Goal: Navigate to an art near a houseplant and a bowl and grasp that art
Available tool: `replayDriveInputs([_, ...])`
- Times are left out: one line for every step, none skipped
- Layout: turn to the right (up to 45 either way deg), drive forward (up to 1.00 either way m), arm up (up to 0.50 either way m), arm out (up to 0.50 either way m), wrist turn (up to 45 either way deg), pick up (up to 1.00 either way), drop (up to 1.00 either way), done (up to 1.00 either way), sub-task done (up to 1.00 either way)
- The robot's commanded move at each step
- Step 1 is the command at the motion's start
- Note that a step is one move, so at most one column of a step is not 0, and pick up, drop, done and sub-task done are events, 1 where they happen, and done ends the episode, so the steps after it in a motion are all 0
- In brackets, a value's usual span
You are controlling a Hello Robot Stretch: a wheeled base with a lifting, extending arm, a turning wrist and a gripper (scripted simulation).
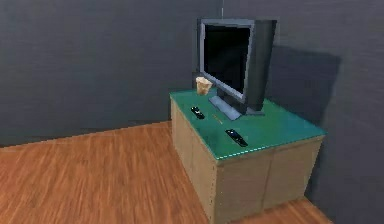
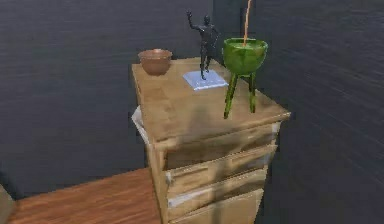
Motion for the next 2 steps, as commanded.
replayDriveInputs([3.0, 0.0, 0.0, 0.0, 0.0, 0.0, 0.0, 0.0, 0.0])
replayDriveInputs([45.0, 0.0, 0.0, 0.0, 0.0, 0.0, 0.0, 0.0, 0.0])
